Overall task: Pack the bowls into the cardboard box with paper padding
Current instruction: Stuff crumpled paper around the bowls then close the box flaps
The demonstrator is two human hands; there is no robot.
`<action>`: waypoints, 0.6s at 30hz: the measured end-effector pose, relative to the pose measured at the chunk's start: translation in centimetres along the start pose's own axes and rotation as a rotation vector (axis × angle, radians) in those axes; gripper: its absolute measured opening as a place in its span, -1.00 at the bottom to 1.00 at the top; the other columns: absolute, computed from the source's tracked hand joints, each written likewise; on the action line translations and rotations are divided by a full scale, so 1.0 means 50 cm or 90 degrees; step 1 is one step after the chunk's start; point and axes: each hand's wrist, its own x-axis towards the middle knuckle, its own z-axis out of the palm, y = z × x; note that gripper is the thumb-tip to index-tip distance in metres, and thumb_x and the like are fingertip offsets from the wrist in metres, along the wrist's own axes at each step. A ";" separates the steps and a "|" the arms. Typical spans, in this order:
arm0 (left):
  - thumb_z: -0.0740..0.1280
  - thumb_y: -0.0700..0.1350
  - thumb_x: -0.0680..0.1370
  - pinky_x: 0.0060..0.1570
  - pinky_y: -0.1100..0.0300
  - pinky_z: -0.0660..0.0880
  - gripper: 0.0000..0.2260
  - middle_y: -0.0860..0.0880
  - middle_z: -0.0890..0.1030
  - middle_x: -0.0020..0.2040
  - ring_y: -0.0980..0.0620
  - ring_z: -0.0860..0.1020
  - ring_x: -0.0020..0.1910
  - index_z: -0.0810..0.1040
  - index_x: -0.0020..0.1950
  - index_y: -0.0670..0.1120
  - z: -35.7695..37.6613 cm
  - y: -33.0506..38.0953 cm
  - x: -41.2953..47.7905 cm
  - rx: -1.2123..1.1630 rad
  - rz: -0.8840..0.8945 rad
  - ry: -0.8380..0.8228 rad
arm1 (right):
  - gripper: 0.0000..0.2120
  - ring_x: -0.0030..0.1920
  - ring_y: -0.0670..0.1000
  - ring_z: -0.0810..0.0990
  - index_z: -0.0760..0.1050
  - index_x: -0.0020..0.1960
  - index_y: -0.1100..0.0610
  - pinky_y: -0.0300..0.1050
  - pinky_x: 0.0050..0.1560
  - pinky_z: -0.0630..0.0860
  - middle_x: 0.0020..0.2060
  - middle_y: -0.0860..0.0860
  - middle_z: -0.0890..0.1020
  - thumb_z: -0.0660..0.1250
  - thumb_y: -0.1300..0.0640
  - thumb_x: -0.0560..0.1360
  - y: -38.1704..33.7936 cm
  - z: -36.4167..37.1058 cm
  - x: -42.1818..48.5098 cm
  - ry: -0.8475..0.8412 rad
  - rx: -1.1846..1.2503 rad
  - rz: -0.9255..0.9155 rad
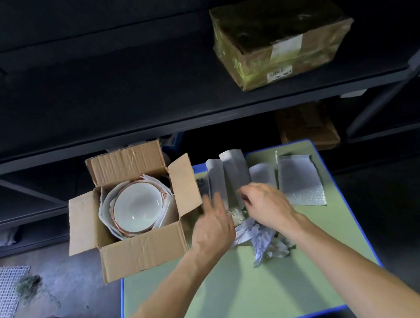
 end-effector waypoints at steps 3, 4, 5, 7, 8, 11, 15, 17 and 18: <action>0.03 0.02 0.63 0.28 -0.09 0.40 -0.65 -0.18 0.53 0.26 -0.07 0.61 0.12 0.47 0.30 -0.05 0.023 -0.016 0.035 0.172 0.019 -0.083 | -0.72 0.10 0.09 0.60 0.58 0.22 0.04 -0.01 0.02 0.52 0.05 0.02 0.65 0.20 0.17 0.58 -0.014 0.003 0.008 -0.032 0.007 -0.017; 0.07 0.07 0.59 0.36 0.06 0.30 -0.67 -0.05 0.63 0.09 0.07 0.66 -0.06 0.57 0.17 0.06 0.034 -0.030 0.046 0.206 0.013 -0.021 | -0.71 0.11 0.09 0.59 0.58 0.23 0.03 0.01 0.04 0.52 0.07 0.02 0.65 0.19 0.16 0.58 -0.017 0.003 0.007 -0.043 0.010 -0.017; 0.15 0.06 0.55 0.21 0.14 0.44 -0.71 0.01 0.66 -0.08 0.11 0.65 -0.21 0.66 0.01 0.07 0.037 -0.040 0.049 0.227 0.014 -0.040 | -0.71 0.13 0.09 0.58 0.58 0.23 0.02 0.03 0.07 0.52 0.08 0.02 0.64 0.18 0.15 0.59 -0.018 0.003 0.005 -0.052 0.011 -0.017; 0.20 -0.21 0.45 0.03 -0.13 0.59 -0.72 -0.08 0.64 -0.28 -0.13 0.60 -0.24 0.71 -0.20 -0.05 0.070 -0.061 0.050 0.403 0.109 -0.029 | -0.69 0.15 0.09 0.57 0.57 0.25 0.00 0.03 0.10 0.51 0.11 0.01 0.64 0.17 0.15 0.59 -0.016 0.000 -0.001 -0.058 0.005 -0.021; 0.21 -0.28 0.40 0.07 -0.27 0.54 -0.73 -0.14 0.63 -0.29 -0.20 0.58 -0.18 0.72 -0.20 -0.09 0.068 -0.061 0.055 0.467 0.121 0.006 | -0.68 0.16 0.08 0.56 0.56 0.26 0.00 0.02 0.11 0.51 0.12 0.00 0.64 0.17 0.16 0.59 -0.013 0.000 -0.003 -0.057 0.004 -0.022; 0.23 -0.25 0.37 0.12 -0.24 0.52 -0.75 -0.22 0.66 -0.16 -0.31 0.59 -0.04 0.70 -0.19 -0.06 0.029 -0.033 0.046 0.405 0.089 -0.012 | -0.69 0.18 0.06 0.56 0.55 0.28 0.00 0.01 0.14 0.51 0.14 -0.02 0.63 0.17 0.15 0.60 -0.009 -0.001 -0.005 -0.063 0.024 -0.011; -0.03 -0.06 0.57 -0.11 0.07 0.57 -0.55 -0.27 0.52 0.21 -0.28 0.45 0.27 0.62 0.17 -0.13 -0.042 0.022 -0.006 0.119 0.080 0.053 | -0.69 0.21 0.07 0.57 0.48 0.36 0.00 -0.05 0.15 0.49 0.21 0.00 0.63 0.17 0.03 0.65 -0.031 -0.021 0.003 -0.048 0.126 0.028; -0.18 -0.03 0.60 0.28 -0.05 0.38 -0.44 -0.31 0.37 0.38 -0.24 0.30 0.37 0.38 0.41 -0.26 -0.047 0.038 -0.028 -0.078 0.072 0.089 | -0.65 0.23 0.08 0.56 0.43 0.40 -0.03 -0.10 0.11 0.44 0.23 0.00 0.62 0.13 -0.08 0.66 -0.046 -0.035 0.007 -0.067 0.239 0.085; -0.11 -0.02 0.62 0.36 0.02 0.29 -0.49 -0.25 0.35 0.42 -0.15 0.28 0.39 0.33 0.45 -0.24 -0.060 0.043 -0.040 -0.223 0.056 0.093 | -0.65 0.23 0.07 0.56 0.42 0.38 -0.08 -0.10 0.11 0.43 0.23 -0.02 0.62 0.10 -0.14 0.66 -0.052 -0.039 0.008 -0.077 0.304 0.116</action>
